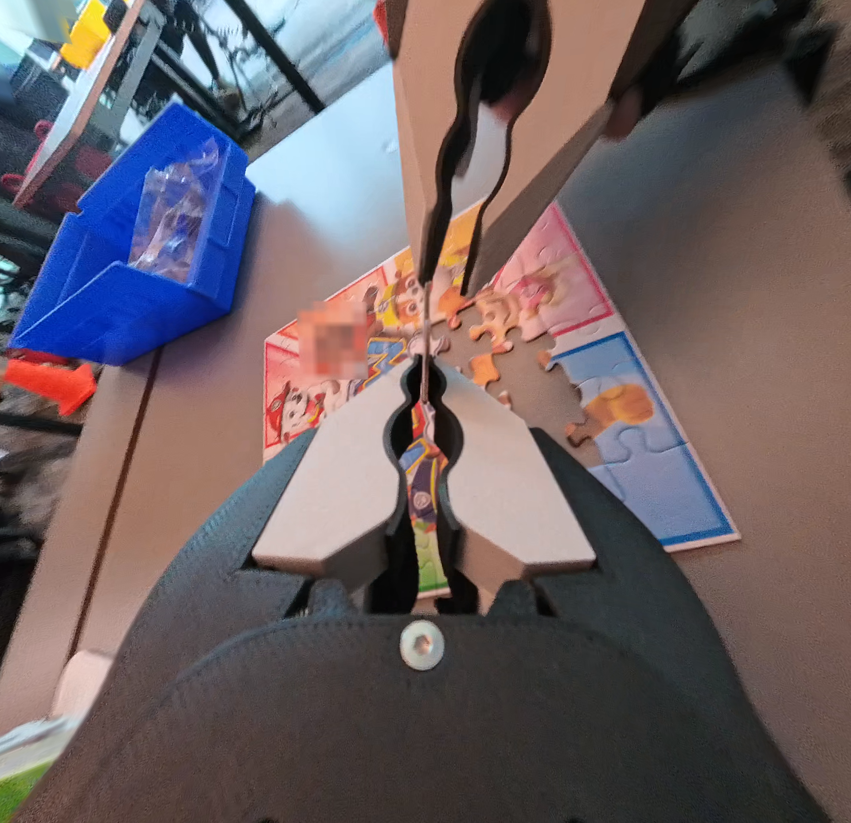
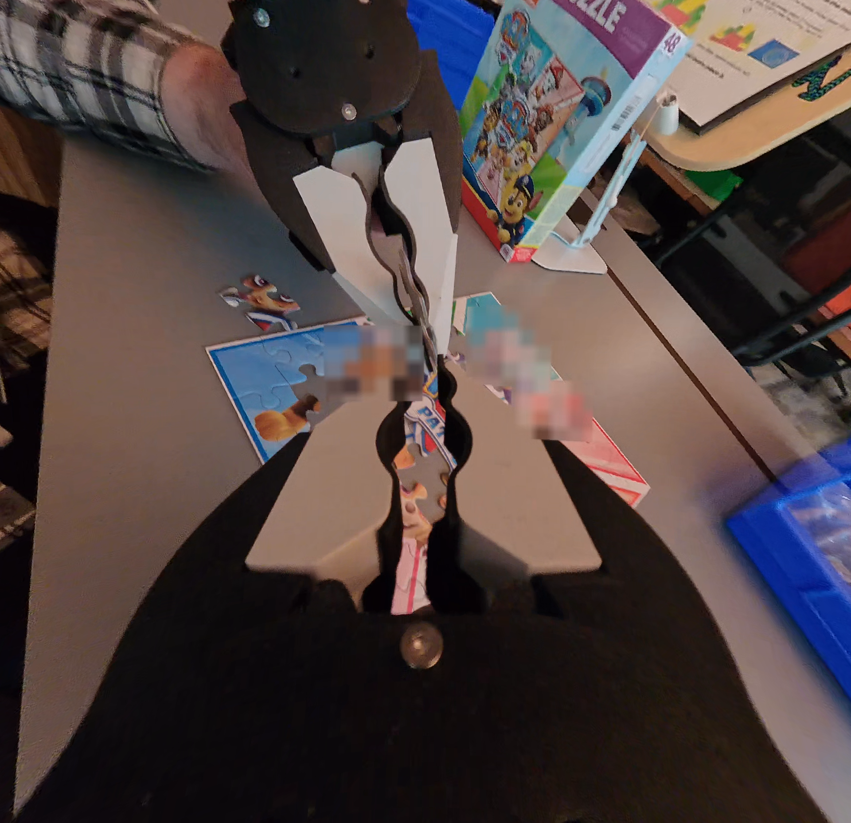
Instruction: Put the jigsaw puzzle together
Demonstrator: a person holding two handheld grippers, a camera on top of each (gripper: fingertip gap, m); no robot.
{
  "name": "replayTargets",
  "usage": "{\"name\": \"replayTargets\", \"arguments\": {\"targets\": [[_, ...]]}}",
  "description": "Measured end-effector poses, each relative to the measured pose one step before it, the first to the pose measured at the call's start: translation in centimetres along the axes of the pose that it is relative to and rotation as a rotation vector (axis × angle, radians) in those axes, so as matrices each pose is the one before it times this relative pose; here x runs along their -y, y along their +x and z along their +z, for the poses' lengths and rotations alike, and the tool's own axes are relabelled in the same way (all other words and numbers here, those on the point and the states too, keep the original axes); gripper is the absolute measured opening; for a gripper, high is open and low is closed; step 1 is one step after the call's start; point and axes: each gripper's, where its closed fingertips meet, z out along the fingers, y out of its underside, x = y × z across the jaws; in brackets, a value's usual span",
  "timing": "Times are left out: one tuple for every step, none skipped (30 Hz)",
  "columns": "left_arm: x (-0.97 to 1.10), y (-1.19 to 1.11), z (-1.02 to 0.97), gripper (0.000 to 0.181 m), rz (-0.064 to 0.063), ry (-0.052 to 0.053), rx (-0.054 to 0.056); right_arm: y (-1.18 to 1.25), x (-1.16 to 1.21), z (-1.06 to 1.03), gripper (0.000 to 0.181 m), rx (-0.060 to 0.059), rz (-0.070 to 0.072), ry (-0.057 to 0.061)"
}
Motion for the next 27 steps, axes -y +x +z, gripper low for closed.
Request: {"name": "replayTargets", "arguments": {"targets": [[-0.344, -0.202, 0.135, 0.0, 0.0171, -0.0307, 0.0224, 0.071, -0.096, -0.202, 0.01, -0.0204, -0.0226, -0.0302], [-0.304, -0.167, 0.116, 0.0, 0.0149, -0.0303, 0.0216, -0.02, 0.108, -0.186, 0.011, -0.0255, -0.0337, -0.0225], [-0.352, -0.07, 0.145, 0.0, 0.0245, -0.0356, 0.0173, -0.174, 0.244, -0.078, 0.013, -0.0236, -0.0423, -0.017], [-0.148, 0.116, 0.133, 0.001, 0.0266, -0.0214, 0.0082, -0.325, 0.356, 0.086, 0.015, -0.0169, -0.0406, -0.0133], [0.049, 0.302, 0.105, 0.0, 0.0204, -0.0078, -0.0027, -0.276, 0.341, 0.255, 0.017, -0.018, -0.0323, -0.0131], [-0.033, 0.229, 0.111, 0.0, 0.0157, -0.014, 0.001, -0.288, 0.117, 0.402, 0.02, -0.0148, -0.0335, -0.0237], [-0.099, 0.177, 0.112, 0.0, 0.0189, -0.0197, 0.0035, -0.249, -0.05, 0.454, 0.02, -0.0149, -0.0413, -0.031], [0.012, 0.197, 0.037, 0.0, 0.0247, -0.0111, 0.0042, -0.101, -0.107, 0.408, 0.019, -0.021, -0.044, -0.0314], [0.099, 0.207, -0.016, 0.0, 0.0188, -0.0066, 0.0012, -0.178, -0.182, 0.384, 0.015, -0.0117, -0.0387, -0.0322], [0.057, 0.224, -0.039, 0.0, 0.0149, -0.0078, -0.0014, -0.277, -0.138, 0.308, 0.008, -0.0011, -0.0254, -0.0261], [-0.049, 0.122, -0.043, 0.0, 0.018, -0.009, 0.0044, -0.165, 0.04, 0.125, 0.0, -0.0034, -0.0125, -0.0104], [-0.01, 0.072, -0.118, 0.0, 0.0128, -0.0012, 0.0021, -0.18, 0.08, -0.025, 0.0, 0.0038, -0.0011, -0.0032], [0.104, 0.102, -0.184, 0.0, -0.0021, 0.0085, -0.0066, -0.084, 0.097, -0.123, 0.0, 0.0, 0.0064, 0.0058], [0.121, 0.185, -0.179, 0.001, -0.0033, 0.0111, -0.0132, -0.102, 0.113, -0.195, 0.0, 0.0009, 0.0092, 0.0141], [0.065, 0.17, -0.124, 0.001, 0.0058, 0.0071, -0.0057, -0.156, 0.028, -0.198, 0.0, 0.0056, 0.0102, 0.0152], [-0.071, 0.102, -0.03, 0.001, 0.0099, -0.0058, 0.0027, -0.107, -0.16, -0.157, 0.0, 0.0049, 0.006, 0.0075], [-0.09, 0.05, -0.005, 0.001, 0.0118, -0.0052, 0.0058, -0.072, -0.343, -0.137, 0.0, 0.0049, 0.0031, -0.0015], [0.039, 0.064, -0.032, 0.0, 0.0002, 0.0074, -0.0003, -0.014, -0.35, -0.162, 0.0, 0.0033, 0.003, -0.0011], [0.084, -0.113, -0.102, 0.001, -0.0082, 0.0119, 0.0038, 0.071, -0.368, -0.201, 0.0, -0.0011, 0.0009, -0.0047], [0.142, -0.309, -0.169, 0.0, 0.0002, 0.0129, 0.0168, 0.225, -0.509, -0.202, 0.0, -0.0119, -0.0087, -0.0203], [0.236, -0.247, -0.209, 0.001, 0.0046, 0.0141, 0.0143, 0.257, -0.486, -0.202, 0.0, -0.0168, -0.0206, -0.0251], [0.239, -0.261, -0.165, 0.001, 0.0136, 0.0089, 0.0226, 0.182, -0.238, -0.161, 0.0, -0.0131, -0.0174, -0.0115], [0.181, -0.238, -0.099, 0.001, 0.0241, 0.0007, 0.0288, 0.184, -0.09, -0.119, 0.0, -0.0097, -0.0064, -0.0034], [0.151, -0.165, -0.054, 0.0, 0.0292, -0.004, 0.029, 0.208, -0.121, -0.072, 0.0, -0.0111, -0.0102, -0.0063], [0.15, -0.143, -0.058, 0.0, 0.0309, -0.0045, 0.0289, 0.189, -0.217, -0.034, 0.0, -0.0148, -0.0233, -0.0141], [0.122, -0.066, -0.048, 0.001, 0.0258, -0.0033, 0.0211, 0.133, -0.25, 0.013, 0.0, -0.0143, -0.0257, -0.0196], [0.047, -0.063, -0.044, 0.0, 0.0183, -0.0024, 0.0174, 0.087, -0.112, 0.001, 0.0, -0.0101, -0.0131, -0.0114]]}}
